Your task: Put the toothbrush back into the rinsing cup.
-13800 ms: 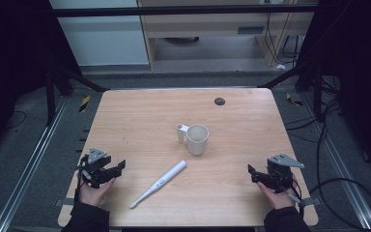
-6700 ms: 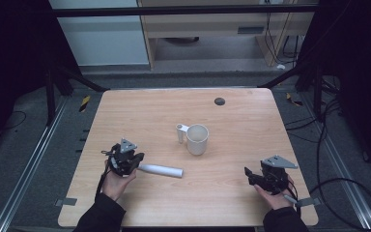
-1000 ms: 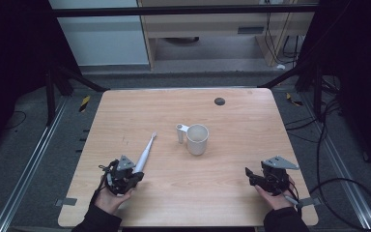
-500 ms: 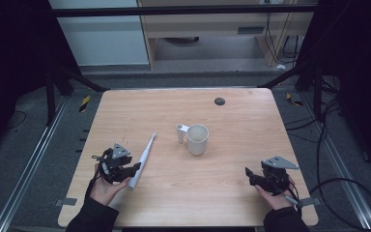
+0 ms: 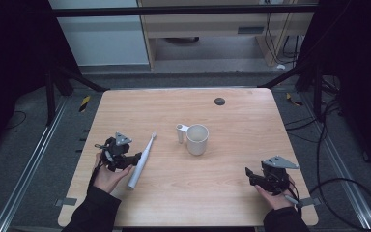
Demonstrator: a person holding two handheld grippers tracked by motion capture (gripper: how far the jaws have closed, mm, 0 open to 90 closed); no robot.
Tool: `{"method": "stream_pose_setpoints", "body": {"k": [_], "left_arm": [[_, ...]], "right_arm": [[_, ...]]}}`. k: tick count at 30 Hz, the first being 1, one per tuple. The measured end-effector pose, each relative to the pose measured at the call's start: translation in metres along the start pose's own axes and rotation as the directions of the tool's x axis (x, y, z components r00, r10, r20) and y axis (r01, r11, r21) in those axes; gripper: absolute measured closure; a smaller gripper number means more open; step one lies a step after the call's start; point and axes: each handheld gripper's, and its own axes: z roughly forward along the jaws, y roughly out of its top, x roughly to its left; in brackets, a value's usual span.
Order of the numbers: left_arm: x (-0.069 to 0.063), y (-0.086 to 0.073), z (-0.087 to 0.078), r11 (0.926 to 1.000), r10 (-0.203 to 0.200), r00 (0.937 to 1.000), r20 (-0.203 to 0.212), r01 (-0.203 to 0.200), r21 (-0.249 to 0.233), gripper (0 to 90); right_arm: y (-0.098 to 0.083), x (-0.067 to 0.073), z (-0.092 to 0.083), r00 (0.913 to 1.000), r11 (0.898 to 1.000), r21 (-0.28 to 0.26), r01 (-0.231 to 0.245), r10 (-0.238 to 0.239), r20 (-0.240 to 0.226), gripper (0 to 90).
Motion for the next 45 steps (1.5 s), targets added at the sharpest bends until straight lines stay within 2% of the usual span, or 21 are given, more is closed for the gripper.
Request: {"method": "stream_pose_setpoints", "body": {"k": [4, 7, 10, 15, 21, 26, 31, 35, 45], "left_arm": [[0.002, 0.006, 0.004, 0.9998, -0.018, 0.9998, 0.000, 0.018, 0.011, 45.5], [0.004, 0.012, 0.009, 0.9996, -0.028, 0.9996, -0.006, 0.028, 0.009, 43.2], [0.005, 0.017, 0.013, 0.9988, -0.048, 0.9988, 0.011, 0.048, 0.012, 41.9], [0.006, 0.025, 0.023, 0.9975, -0.067, 0.9976, 0.018, 0.067, 0.022, 38.3], [0.005, 0.027, 0.032, 0.9975, -0.057, 0.9980, 0.028, 0.056, 0.042, 39.7], [0.001, 0.024, 0.039, 0.9965, -0.035, 0.9993, 0.015, 0.034, 0.076, 43.8], [0.001, 0.022, 0.041, 0.9953, -0.040, 0.9988, 0.028, 0.037, 0.089, 46.5], [0.000, 0.019, 0.047, 0.9917, -0.038, 0.9986, 0.037, 0.033, 0.125, 48.3], [-0.003, 0.018, 0.054, 0.9845, -0.026, 0.9985, 0.047, 0.018, 0.175, 49.8]], "right_arm": [[0.000, 0.000, 0.000, 1.0000, 1.000, 0.002, -0.001, 0.001, -0.002, 32.9], [0.000, -0.001, 0.000, 1.0000, 1.000, 0.003, -0.001, 0.001, -0.003, 32.9], [0.000, 0.000, 0.001, 1.0000, 1.000, 0.006, 0.001, 0.000, -0.004, 32.8], [0.000, -0.001, 0.001, 1.0000, 1.000, 0.007, 0.001, -0.001, -0.004, 32.9], [0.000, -0.001, 0.002, 1.0000, 1.000, 0.009, -0.003, 0.004, -0.007, 32.9], [0.000, -0.001, 0.002, 0.9999, 1.000, 0.014, -0.008, 0.008, -0.015, 32.9], [0.000, -0.002, 0.002, 0.9998, 1.000, 0.016, -0.007, 0.007, -0.017, 32.9], [0.000, -0.001, 0.002, 0.9997, 1.000, 0.018, -0.010, 0.011, -0.020, 32.9], [0.000, -0.002, 0.002, 0.9998, 1.000, 0.016, -0.002, 0.002, -0.018, 32.9]]}}
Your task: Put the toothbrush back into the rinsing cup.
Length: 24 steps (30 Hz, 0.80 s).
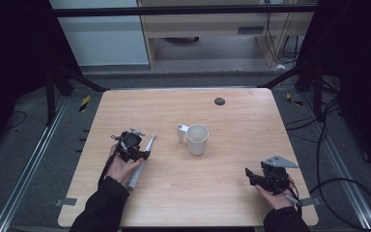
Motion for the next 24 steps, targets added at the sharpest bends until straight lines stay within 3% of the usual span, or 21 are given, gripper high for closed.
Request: {"method": "stream_pose_setpoints", "body": {"k": [11, 24], "left_arm": [[-0.0007, -0.0014, 0.0072, 0.9985, 0.005, 1.0000, 0.008, -0.005, 0.055, 53.6], [0.0004, -0.0022, 0.0109, 0.9972, -0.002, 0.9996, 0.029, 0.000, 0.075, 60.4]], "right_arm": [[0.0001, 0.0001, -0.0002, 1.0000, 1.000, 0.001, -0.003, 0.003, 0.000, 32.9], [0.0002, 0.0007, -0.0004, 1.0000, 1.000, 0.005, -0.008, 0.008, -0.004, 32.9]]}}
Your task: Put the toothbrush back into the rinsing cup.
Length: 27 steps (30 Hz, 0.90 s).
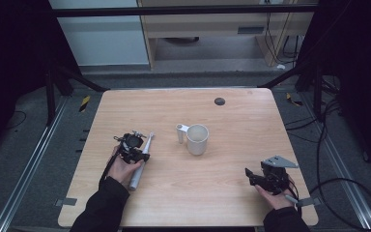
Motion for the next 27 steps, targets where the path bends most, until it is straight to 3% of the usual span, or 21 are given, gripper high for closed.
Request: {"method": "stream_pose_setpoints", "body": {"k": [19, 27], "left_arm": [[-0.001, 0.002, 0.003, 0.9991, 0.028, 0.9995, 0.013, -0.028, 0.032, 66.3], [-0.004, 0.002, -0.015, 0.9991, 0.042, 0.9983, 0.040, -0.042, -0.008, 66.6]], "right_arm": [[0.000, 0.000, 0.000, 1.0000, 1.000, -0.001, 0.004, -0.004, -0.001, 32.8], [0.000, -0.001, 0.000, 1.0000, 1.000, -0.003, -0.003, 0.003, -0.003, 32.9]]}}
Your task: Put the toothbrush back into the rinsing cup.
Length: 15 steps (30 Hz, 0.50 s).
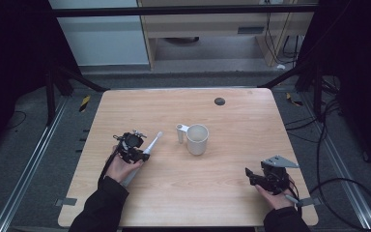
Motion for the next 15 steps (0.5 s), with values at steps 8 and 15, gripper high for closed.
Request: {"method": "stream_pose_setpoints", "body": {"k": [8, 15], "left_arm": [[-0.004, -0.001, -0.019, 0.9984, 0.016, 0.9998, 0.012, -0.016, -0.055, 66.7], [-0.004, -0.004, -0.033, 0.9948, 0.022, 0.9997, 0.012, -0.021, -0.099, 66.8]], "right_arm": [[0.000, 0.000, 0.000, 1.0000, 1.000, -0.002, 0.006, -0.006, 0.006, 33.0], [-0.001, 0.000, 0.001, 1.0000, 1.000, 0.001, 0.006, -0.006, 0.005, 33.1]]}}
